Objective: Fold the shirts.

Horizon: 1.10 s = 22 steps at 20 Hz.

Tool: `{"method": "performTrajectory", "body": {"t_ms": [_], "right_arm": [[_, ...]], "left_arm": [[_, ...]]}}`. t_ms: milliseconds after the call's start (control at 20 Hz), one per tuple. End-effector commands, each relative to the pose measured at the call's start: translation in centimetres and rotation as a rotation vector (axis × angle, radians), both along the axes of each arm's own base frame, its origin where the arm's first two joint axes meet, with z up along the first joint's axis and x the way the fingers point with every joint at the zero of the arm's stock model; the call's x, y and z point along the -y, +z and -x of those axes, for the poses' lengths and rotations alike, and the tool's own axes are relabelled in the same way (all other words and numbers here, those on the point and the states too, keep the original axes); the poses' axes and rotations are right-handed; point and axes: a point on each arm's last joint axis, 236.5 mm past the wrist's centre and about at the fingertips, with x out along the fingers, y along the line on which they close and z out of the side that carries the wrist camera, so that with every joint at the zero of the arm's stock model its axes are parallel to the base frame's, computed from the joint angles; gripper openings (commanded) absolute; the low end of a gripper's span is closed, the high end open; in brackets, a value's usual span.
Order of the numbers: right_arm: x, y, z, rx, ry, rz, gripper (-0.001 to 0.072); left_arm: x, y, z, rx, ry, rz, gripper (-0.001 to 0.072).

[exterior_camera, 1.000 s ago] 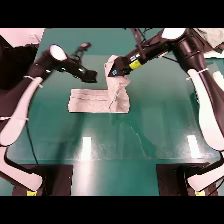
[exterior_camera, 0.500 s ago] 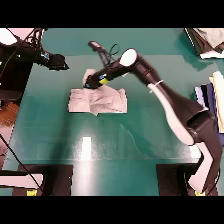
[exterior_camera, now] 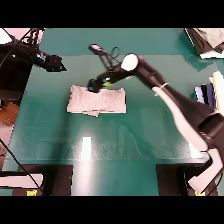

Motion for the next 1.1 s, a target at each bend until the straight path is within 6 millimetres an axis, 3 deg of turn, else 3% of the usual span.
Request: {"method": "performTrajectory", "body": {"t_ms": [0,150,250,300,400,500,700,800,900,950,1050], "right_arm": [[9.8,-3.2,1.1,-0.185,-0.121,0.128,0.0531],[15.7,-5.9,0.8,-0.313,-0.327,0.07,0.0531],[17.7,-7.4,0.7,-0.412,-0.465,-0.029,0.0542],[18.5,-8.4,0.7,-0.457,-0.518,-0.061,0.0653],[18.9,-10.4,0.9,-0.509,-0.577,-0.089,0.0686],[17.4,-11.6,1.3,-0.527,-0.554,-0.13,0.0684],[12.4,-12.3,0.9,-0.569,-0.521,-0.242,0.0671],[9.4,-12.1,0.7,-0.571,-0.479,-0.28,0.0597],[6.9,-11.9,0.6,-0.549,-0.435,-0.279,0.0569],[5.9,-11.7,0.4,-0.533,-0.419,-0.281,0.0528],[4.5,-11.1,-0.5,-0.49,-0.408,-0.289,0.0326]], "left_arm": [[-0.1,-0.2,0.2,-0.011,-0.004,-0.002,0.0022],[0.0,-0.3,0.2,-0.012,-0.003,-0.002,0.0022],[0.0,-0.3,0.2,-0.012,-0.003,-0.001,0.0022],[0.1,-0.2,0.2,-0.012,-0.004,0.003,0.0022],[0.3,-0.1,0.2,-0.011,-0.006,0.014,0.0022],[0.3,0.0,0.0,-0.006,-0.003,0.017,0.0022],[0.4,0.1,0.1,-0.006,-0.004,0.022,0.0023],[0.4,0.1,0.1,-0.006,-0.004,0.022,0.0022],[0.4,0.1,0.1,-0.006,-0.004,0.022,0.0022],[0.4,0.1,0.1,-0.007,-0.005,0.022,0.0022],[0.4,0.0,0.1,-0.009,-0.006,0.022,0.0022]]}}
